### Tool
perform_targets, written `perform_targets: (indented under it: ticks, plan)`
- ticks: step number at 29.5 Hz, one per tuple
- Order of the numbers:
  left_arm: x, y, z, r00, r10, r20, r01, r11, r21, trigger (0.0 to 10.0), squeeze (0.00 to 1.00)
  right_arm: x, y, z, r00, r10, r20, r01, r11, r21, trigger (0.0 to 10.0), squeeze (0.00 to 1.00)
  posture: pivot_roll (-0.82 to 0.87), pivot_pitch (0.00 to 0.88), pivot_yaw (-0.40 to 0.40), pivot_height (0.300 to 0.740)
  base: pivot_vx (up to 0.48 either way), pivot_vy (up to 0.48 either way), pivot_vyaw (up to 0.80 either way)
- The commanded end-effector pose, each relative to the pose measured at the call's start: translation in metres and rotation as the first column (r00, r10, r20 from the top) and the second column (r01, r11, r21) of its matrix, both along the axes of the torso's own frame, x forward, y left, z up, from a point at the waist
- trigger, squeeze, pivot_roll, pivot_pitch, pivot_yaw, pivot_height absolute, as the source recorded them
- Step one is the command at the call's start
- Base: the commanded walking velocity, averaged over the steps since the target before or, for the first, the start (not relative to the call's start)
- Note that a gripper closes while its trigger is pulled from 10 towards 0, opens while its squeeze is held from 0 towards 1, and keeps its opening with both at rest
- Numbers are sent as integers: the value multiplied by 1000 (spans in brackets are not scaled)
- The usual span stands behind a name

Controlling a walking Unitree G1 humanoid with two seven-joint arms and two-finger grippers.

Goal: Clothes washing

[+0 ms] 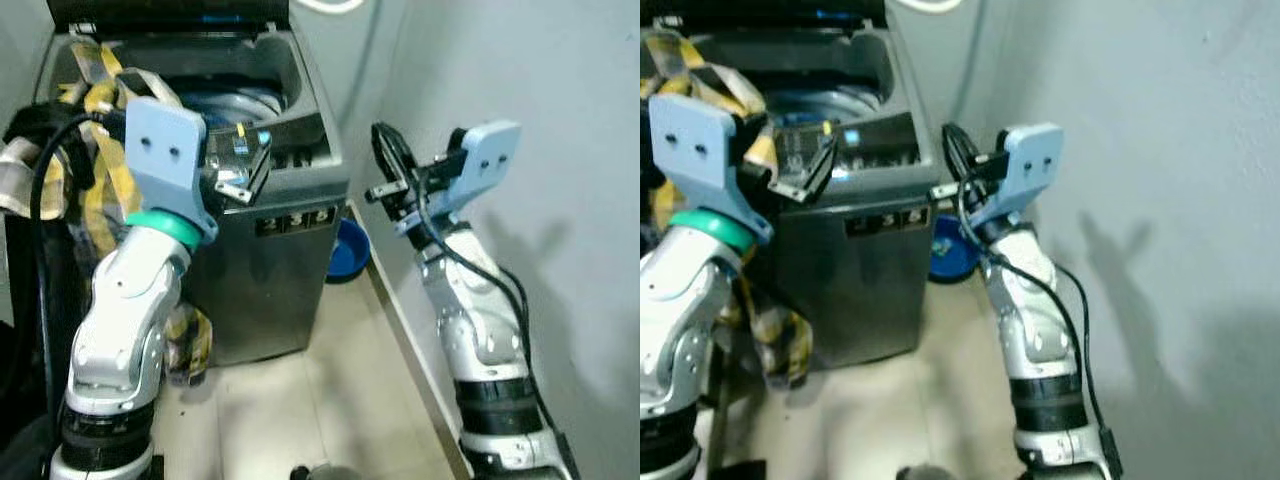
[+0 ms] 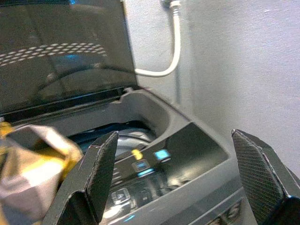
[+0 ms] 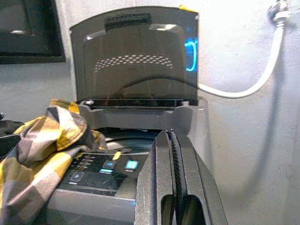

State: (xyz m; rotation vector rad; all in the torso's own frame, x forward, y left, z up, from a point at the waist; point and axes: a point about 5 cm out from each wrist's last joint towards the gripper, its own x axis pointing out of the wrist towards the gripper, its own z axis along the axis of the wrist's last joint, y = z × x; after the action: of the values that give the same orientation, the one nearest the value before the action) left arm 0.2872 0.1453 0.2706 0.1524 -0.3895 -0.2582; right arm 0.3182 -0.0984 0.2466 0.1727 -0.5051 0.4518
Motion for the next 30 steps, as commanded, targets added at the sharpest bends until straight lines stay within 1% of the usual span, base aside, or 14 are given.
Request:
perform_targets:
  ticks: [1, 6, 19, 22, 30]
  plan:
    - [0, 1, -3, 1000, 3, -12, -3, 1000, -7, 10000, 0, -1, 2, 1, 1000, 11, 7, -11, 1000, 2, 10000, 0, 61, 0, 5, 728, 0, 0, 0]
    - [0, 1, -3, 1000, 0, -16, -1, 1000, -20, 10000, 0, -1, 2, 1, 1000, 14, 9, -14, 1000, 4, 10000, 0, 61, 0, 4, 728, 0, 480, 0]
    - [0, 2, -3, 1000, 7, -13, -7, 1000, -17, 10000, 0, -1, 3, 2, 1000, 19, 13, -19, 1000, 1, 10000, 0, 62, 0, 3, 728, 0, 480, 0]
    - [0, 1, -3, 1000, 10, -9, -10, 1000, -2, 10000, 0, -1, 3, 2, 1000, 20, 12, -20, 1000, 0, 10000, 0, 61, 1, 3, 728, 0, 0, 0]
    - [1, 1, -6, 1000, 14, -27, -14, 1000, -12, 10000, 0, -2, 3, 2, 1000, 24, 13, -23, 1000, -3, 10000, 0, 59, 6, 3, 728, 0, 0, 0]
